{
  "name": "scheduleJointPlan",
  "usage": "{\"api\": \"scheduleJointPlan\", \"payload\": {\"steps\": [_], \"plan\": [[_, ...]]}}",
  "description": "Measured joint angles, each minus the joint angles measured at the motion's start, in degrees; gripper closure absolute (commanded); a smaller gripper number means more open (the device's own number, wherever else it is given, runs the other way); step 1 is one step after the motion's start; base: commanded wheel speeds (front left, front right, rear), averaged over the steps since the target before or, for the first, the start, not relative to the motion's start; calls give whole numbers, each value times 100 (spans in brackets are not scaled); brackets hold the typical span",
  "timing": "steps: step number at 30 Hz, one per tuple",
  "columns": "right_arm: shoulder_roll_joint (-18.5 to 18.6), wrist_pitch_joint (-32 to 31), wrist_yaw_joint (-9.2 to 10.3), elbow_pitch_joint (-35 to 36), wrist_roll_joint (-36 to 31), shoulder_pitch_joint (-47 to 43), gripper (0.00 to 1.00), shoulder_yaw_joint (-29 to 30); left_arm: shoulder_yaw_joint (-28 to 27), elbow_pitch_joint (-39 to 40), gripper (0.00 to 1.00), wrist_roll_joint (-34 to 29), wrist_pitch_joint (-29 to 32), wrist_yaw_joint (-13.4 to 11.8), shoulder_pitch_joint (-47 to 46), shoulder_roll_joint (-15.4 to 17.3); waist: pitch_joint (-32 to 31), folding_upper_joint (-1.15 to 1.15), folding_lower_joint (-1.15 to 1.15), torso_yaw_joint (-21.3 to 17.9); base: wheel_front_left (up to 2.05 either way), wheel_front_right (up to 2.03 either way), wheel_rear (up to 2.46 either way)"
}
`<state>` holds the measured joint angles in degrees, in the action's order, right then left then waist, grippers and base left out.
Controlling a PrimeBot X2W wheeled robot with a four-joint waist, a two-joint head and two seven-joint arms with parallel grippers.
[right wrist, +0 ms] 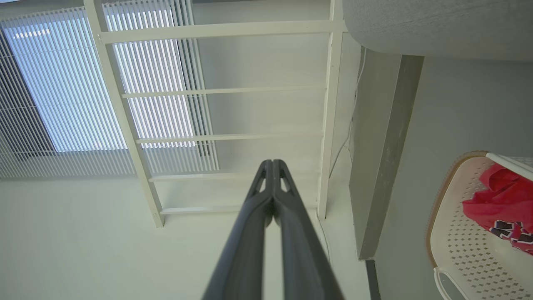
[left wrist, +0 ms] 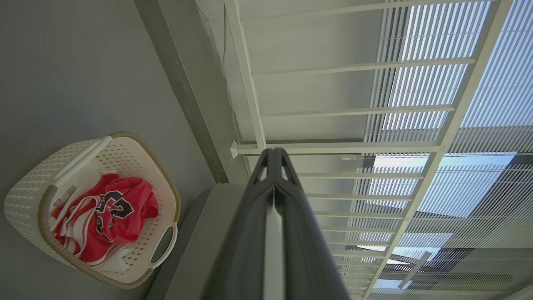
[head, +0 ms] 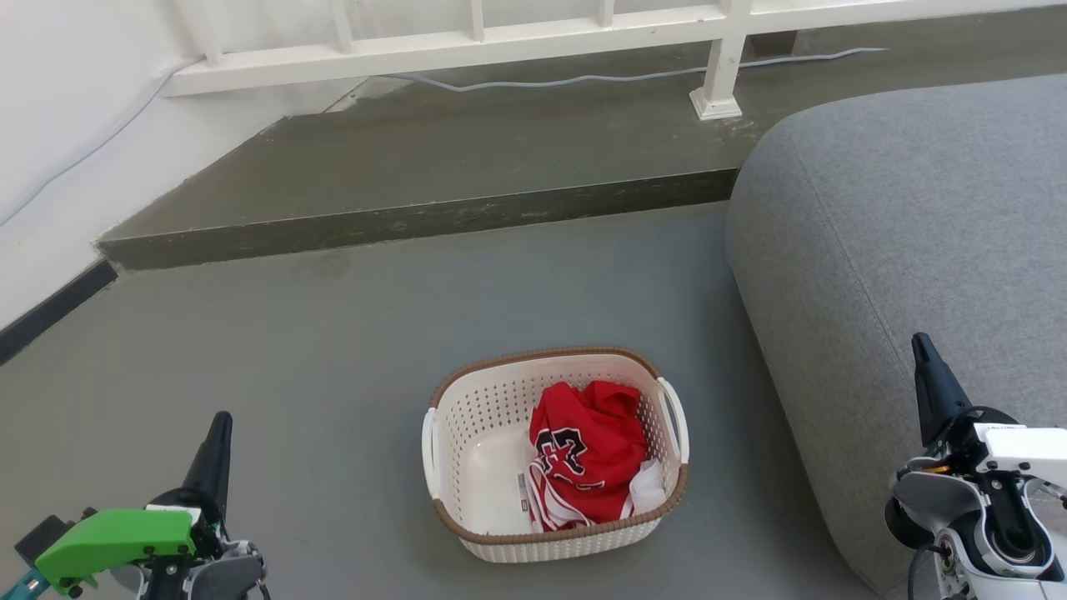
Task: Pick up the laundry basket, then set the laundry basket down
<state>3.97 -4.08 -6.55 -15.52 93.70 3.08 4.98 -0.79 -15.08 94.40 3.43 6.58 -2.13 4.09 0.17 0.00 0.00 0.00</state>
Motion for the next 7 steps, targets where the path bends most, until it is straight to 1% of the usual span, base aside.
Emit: {"api": "scheduleJointPlan", "payload": {"steps": [7], "plan": [[-13,0,0,-8,20,1,100,11,-10,-21,100,66,2,4,-59,2,0,0,0,0,0,0,0]]}}
